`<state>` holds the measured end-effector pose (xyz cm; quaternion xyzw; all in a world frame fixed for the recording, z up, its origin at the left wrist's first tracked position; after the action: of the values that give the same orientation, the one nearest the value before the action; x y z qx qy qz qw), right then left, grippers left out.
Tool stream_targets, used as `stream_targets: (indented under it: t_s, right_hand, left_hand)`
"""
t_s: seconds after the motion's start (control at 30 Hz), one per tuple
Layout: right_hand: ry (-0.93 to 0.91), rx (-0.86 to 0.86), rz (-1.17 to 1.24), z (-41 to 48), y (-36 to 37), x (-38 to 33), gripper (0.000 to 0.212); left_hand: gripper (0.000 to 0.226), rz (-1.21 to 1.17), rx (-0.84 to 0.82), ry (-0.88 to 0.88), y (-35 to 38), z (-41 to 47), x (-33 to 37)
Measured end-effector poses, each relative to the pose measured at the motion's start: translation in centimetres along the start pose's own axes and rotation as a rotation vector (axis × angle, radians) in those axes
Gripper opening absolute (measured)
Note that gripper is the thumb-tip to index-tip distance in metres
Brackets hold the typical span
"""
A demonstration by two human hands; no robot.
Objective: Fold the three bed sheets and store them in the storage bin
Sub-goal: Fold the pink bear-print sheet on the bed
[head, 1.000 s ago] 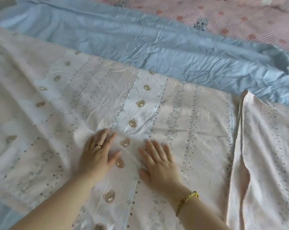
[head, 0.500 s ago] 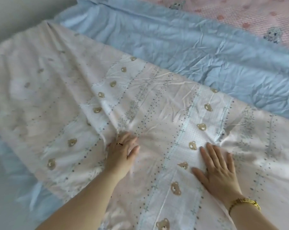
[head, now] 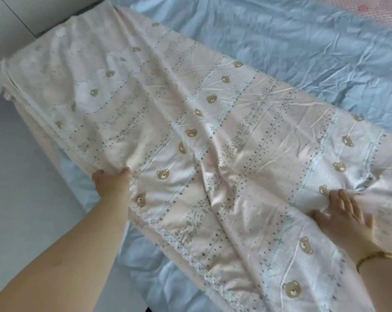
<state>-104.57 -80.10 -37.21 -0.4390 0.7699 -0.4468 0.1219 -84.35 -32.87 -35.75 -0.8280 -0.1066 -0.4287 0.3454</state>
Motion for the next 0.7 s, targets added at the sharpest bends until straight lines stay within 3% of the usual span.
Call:
stream_targets:
  t_s: [0.1,0.2,0.37,0.47,0.57,0.7]
  right_hand:
    - [0.16,-0.014,0.072,-0.1,-0.1,-1.4,0.062]
    - [0.216,-0.011,0.119,-0.2,0.0,-1.8,0.06]
    - [0.217,-0.001,0.132,-0.7,-0.2,-1.2,0.063]
    - [0.221,-0.015,0.155,-1.1,-0.8,-1.6,0.067]
    - [0.21,0.092,0.152,-1.7,-3.2,-3.7,0.072]
    - [-0.013,0.299,0.241,-2.9,-7.4,-11.3,0.063]
  left_hand:
    - [0.058,-0.201,-0.091,-0.062,0.1,0.9,0.4]
    - [0.05,-0.345,-0.251,-0.241,1.3,1.7,-0.2]
    - [0.038,-0.2,-0.152,-0.068,-2.6,5.2,-0.6]
    - [0.045,-0.101,-0.225,-0.087,-2.5,6.4,-1.9]
    - [0.056,-0.074,-0.265,-0.095,-1.8,6.9,-0.7]
    - [0.077,-0.25,-0.317,-0.169,-0.7,8.9,0.8]
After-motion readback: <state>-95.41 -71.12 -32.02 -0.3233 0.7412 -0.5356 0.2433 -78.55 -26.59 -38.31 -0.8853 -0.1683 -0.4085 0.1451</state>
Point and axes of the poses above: each hand's wrist, its own z-axis towards the middle knuckle, its own y-axis out of the palm, x = y × z, the point moved 9 cm from there along z, towards the middle knuckle, and after that the axes turned 13 degrees about -z, right-handed, at the moved point
